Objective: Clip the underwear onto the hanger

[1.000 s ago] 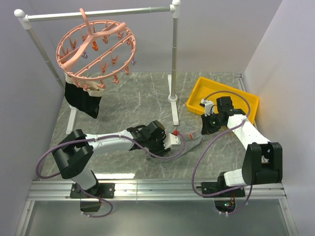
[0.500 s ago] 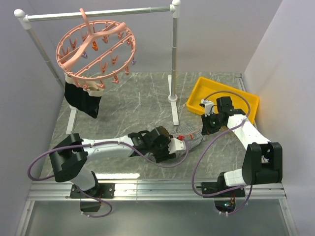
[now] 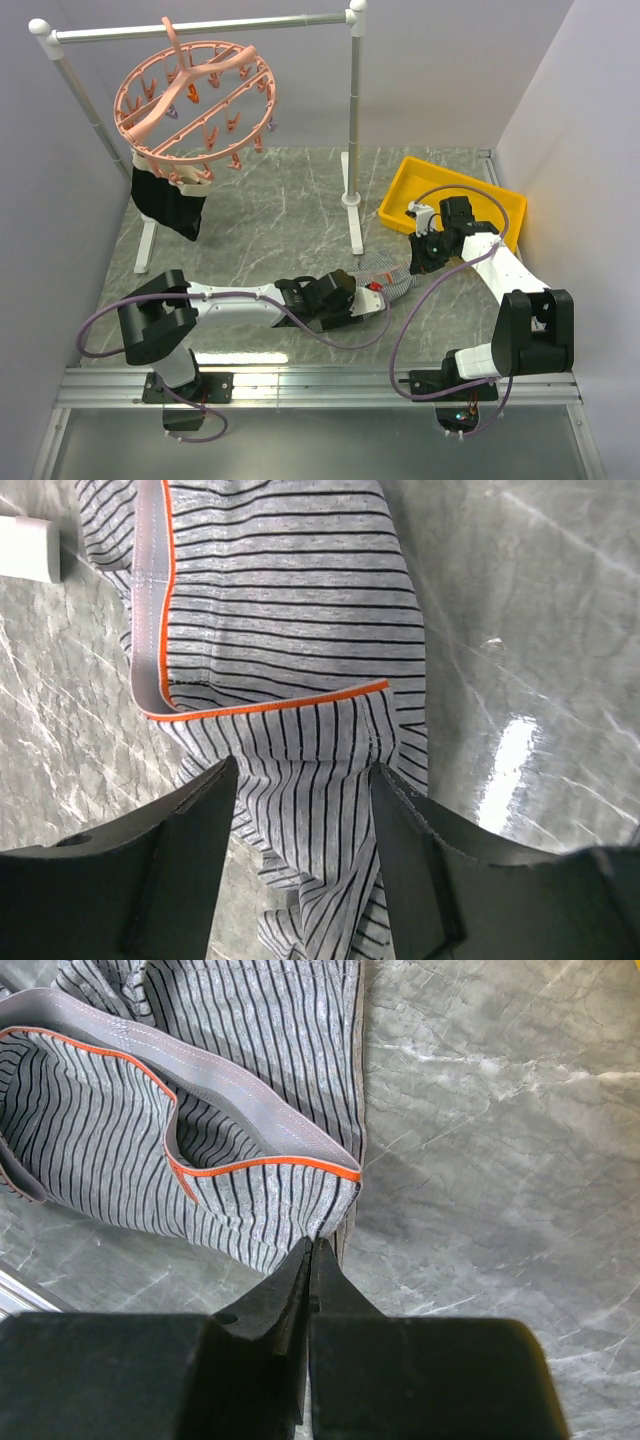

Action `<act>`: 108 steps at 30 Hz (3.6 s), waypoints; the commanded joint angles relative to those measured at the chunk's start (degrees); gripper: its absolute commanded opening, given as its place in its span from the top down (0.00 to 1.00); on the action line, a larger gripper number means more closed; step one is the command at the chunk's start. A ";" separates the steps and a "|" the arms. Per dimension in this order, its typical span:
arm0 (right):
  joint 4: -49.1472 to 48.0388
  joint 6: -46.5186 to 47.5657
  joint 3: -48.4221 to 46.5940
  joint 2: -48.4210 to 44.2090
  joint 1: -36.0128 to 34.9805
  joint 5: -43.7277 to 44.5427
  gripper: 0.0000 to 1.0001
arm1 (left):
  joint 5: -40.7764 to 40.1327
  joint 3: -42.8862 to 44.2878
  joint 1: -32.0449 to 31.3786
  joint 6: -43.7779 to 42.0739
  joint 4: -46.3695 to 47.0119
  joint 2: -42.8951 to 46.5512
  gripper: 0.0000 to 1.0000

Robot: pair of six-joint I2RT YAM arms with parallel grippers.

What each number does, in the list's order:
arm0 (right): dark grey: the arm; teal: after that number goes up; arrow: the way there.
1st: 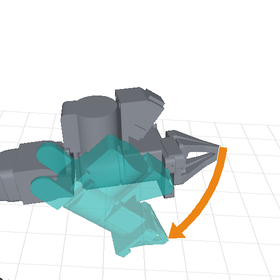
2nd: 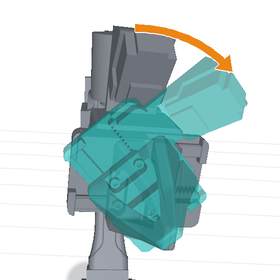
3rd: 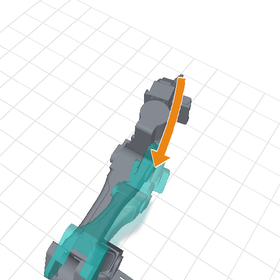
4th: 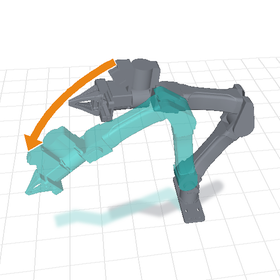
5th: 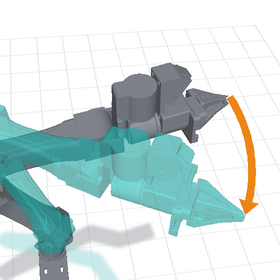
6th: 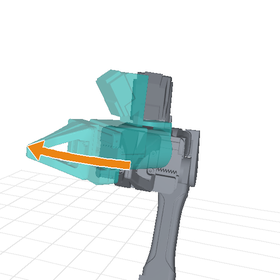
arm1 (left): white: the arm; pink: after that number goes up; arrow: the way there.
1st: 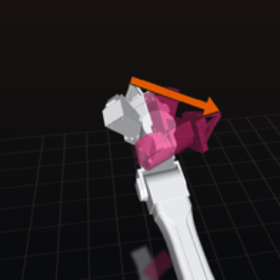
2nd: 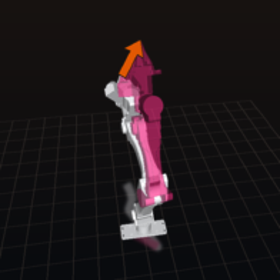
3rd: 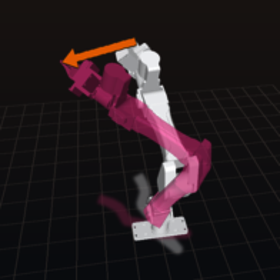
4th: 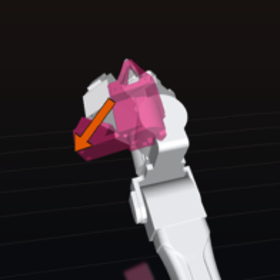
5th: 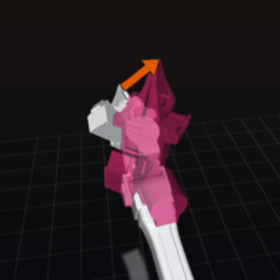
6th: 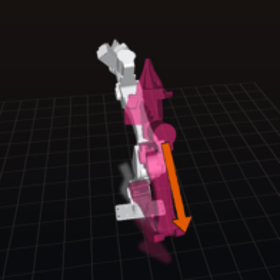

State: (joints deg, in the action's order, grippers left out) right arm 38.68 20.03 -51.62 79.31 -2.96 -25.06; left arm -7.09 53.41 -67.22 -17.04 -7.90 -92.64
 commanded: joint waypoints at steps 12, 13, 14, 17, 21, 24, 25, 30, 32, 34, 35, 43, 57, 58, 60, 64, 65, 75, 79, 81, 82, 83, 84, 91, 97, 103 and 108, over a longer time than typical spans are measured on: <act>-0.62 -0.08 -0.94 0.32 0.41 -0.17 1.00 | 3.58 2.49 -2.91 -0.81 1.22 -0.61 0.37; -0.53 -0.08 -0.94 0.41 0.41 -0.17 1.00 | 3.49 2.75 -2.92 -0.63 1.57 -1.57 0.37; -0.53 -0.08 -0.94 0.41 0.33 -0.17 1.00 | 3.14 3.45 -2.92 -0.54 1.75 -2.10 0.37; -0.53 -0.08 -0.94 0.50 0.32 -0.17 1.00 | 1.83 4.25 -2.92 -0.89 2.36 -3.95 0.38; -0.62 0.01 -0.94 0.50 0.33 -0.25 1.00 | 1.12 4.42 -2.83 -1.16 2.28 -4.92 0.49; -0.62 0.09 -0.94 0.58 0.33 -0.25 1.00 | 1.12 3.99 -2.48 -0.81 1.84 -3.87 0.61; -0.62 0.01 -0.86 0.50 0.32 -0.25 1.00 | 0.94 3.72 -2.30 -0.63 1.66 -2.82 0.66; -0.80 0.01 -0.68 -0.12 0.33 -0.61 1.00 | 2.78 3.28 0.86 1.74 -1.58 1.66 0.84; -0.88 -0.17 -0.77 -0.73 0.32 -0.87 1.00 | 4.62 3.72 3.31 3.32 -2.81 3.07 0.92; -0.97 -0.43 -0.85 -1.43 0.32 -0.96 1.00 | 7.43 4.07 7.08 4.29 -4.31 5.53 0.98; -1.06 -0.52 -1.03 -2.31 0.32 -0.87 1.00 | 8.40 4.60 8.50 4.82 -4.66 6.50 1.00; -0.01 -0.87 -9.10 -5.65 2.43 -1.22 1.00 | 15.43 11.71 20.44 3.59 -9.06 13.97 1.00; 5.09 4.38 -19.93 -15.49 9.11 -10.71 1.00 | 25.89 15.24 27.76 -0.54 -16.52 29.00 1.00; 7.01 5.71 -19.41 -17.59 9.11 -11.32 1.00 | 27.99 14.10 27.85 -1.15 -17.40 30.14 1.00; 9.82 10.00 -17.74 -19.79 9.11 -11.76 1.00 | 30.02 12.43 27.85 -1.77 -20.99 33.22 1.00; 20.26 17.92 -16.33 -27.69 9.03 -13.78 1.00 | 37.14 11.02 27.76 -3.53 -29.24 37.09 1.00; 21.69 19.42 -15.63 -29.28 9.03 -14.48 1.00 | 39.94 10.93 27.76 -3.27 -30.49 38.31 1.00; 15.58 14.02 -4.21 -30.56 1.76 -6.72 1.00 | 38.14 5.93 27.85 5.51 -32.53 35.17 1.00; 4.49 7.58 -3.93 -18.43 -4.15 1.58 1.00 | 31.90 2.24 28.28 8.86 -25.60 29.63 1.00; 2.56 5.56 -4.72 -11.94 -4.94 1.42 1.00 | 28.03 -0.57 29.07 9.21 -20.35 27.00 1.00; -0.15 4.50 -4.81 -10.16 -5.30 2.03 1.00 | 24.18 -1.37 29.51 9.30 -18.83 26.12 1.00; -1.66 2.75 -4.81 -8.48 -5.47 2.21 1.00 | 22.58 -2.07 29.95 9.56 -16.82 24.45 1.00; -2.89 1.95 -4.72 -5.68 -5.65 2.56 1.00 | 21.43 -2.95 30.74 9.91 -14.10 23.57 1.00; -9.85 -2.89 -5.25 2.51 -6.88 4.84 1.00 | 16.33 -4.54 31.54 7.99 -6.78 17.24 0.99; -11.00 -2.28 -3.67 4.36 -7.50 6.34 1.00 | 16.59 -10.07 32.15 2.81 -1.33 17.67 0.93; -9.06 -2.98 -5.60 9.55 -7.58 8.27 0.75 | 13.60 -9.73 32.33 3.94 -3.52 13.19 0.75; -6.52 -2.19 -7.36 8.77 -7.67 9.15 0.53 | 15.09 -9.81 32.33 2.19 -5.54 17.22 0.59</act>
State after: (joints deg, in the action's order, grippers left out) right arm 31.33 17.43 -55.64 89.67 -10.17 -17.21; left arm 7.66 43.16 -35.00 -13.15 -13.32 -78.67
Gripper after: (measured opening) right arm 0.462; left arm 0.395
